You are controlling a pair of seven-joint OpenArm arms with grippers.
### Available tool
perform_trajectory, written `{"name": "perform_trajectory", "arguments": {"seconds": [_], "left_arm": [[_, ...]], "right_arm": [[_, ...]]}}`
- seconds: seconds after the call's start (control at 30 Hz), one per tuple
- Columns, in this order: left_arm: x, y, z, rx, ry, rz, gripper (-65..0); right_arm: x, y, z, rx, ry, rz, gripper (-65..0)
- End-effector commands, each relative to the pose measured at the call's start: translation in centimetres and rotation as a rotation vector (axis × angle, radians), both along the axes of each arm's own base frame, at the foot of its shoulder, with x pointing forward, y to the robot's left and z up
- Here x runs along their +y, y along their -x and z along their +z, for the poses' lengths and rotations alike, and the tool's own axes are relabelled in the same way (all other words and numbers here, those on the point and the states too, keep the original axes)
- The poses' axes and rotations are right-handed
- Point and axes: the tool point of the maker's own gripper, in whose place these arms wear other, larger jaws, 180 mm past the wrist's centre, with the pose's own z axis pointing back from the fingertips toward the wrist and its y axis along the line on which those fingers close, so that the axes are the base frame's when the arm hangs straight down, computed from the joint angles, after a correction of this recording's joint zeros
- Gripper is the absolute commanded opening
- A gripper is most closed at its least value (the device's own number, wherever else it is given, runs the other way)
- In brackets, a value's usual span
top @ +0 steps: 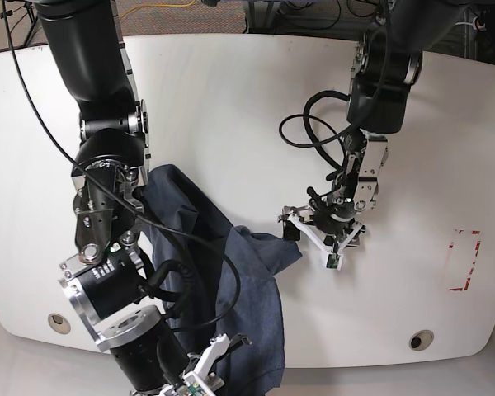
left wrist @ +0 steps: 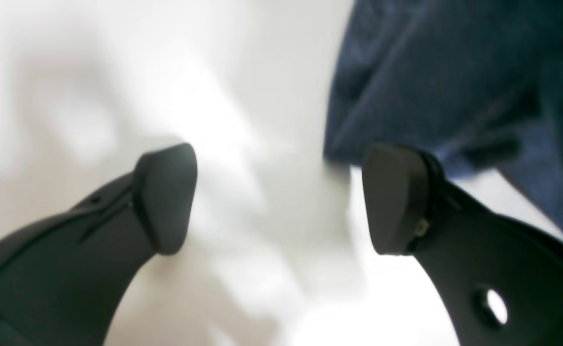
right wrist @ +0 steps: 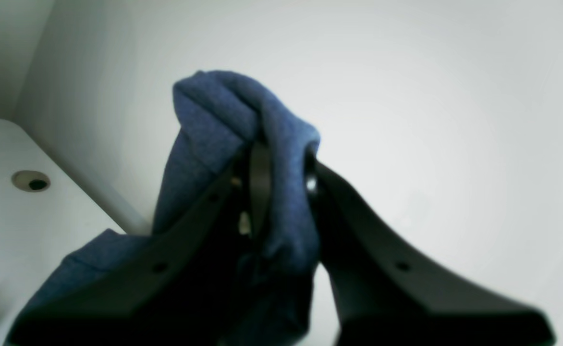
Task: Layout the t-shirt on the table in an organized manner, then fold the t-shirt properly
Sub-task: 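Move the left gripper down to the hanging shirt edge and grasp it, then pull the grasped edge with the left gripper away from the right gripper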
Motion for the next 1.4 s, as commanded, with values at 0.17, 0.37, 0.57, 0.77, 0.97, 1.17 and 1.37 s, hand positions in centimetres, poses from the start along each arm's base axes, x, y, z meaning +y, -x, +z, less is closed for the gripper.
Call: {"name": "perform_trajectory", "arguments": {"seconds": [0.17, 0.37, 0.57, 0.77, 0.97, 1.17, 1.37], "left_arm": [[-3.8, -0.5, 1.0, -0.029, 0.061, -0.104, -13.5], [-6.6, -0.4, 1.5, -0.040, 0.056, -0.171, -13.5], [-6.8, -0.2, 0.9, -0.022, 0.051, -0.178, -13.5], [-8.7, -0.4, 1.0, -0.002, 0.069, -0.195, -14.4], [-9.2, -0.1, 0.2, 0.021, 0.046, -0.220, -38.9], [-9.9, 0.3, 0.2, 0.018, 0.023, -0.256, -58.3], [-9.9, 0.2, 0.3, 0.013, 0.018, -0.261, -63.1]], "right_arm": [[0.0, 0.7, 2.4, -0.073, -0.026, 0.014, -65.0], [0.0, 0.7, 2.4, -0.073, -0.026, 0.014, -65.0], [0.0, 0.8, 2.5, -0.074, -0.026, 0.014, -65.0], [0.0, 0.8, 2.5, -0.074, -0.026, 0.014, -65.0], [0.0, 0.8, 2.5, -0.074, -0.028, 0.015, -65.0], [0.0, 0.8, 2.5, -0.074, -0.028, 0.015, -65.0], [0.0, 0.8, 2.6, -0.076, -0.029, 0.015, -65.0]]}}
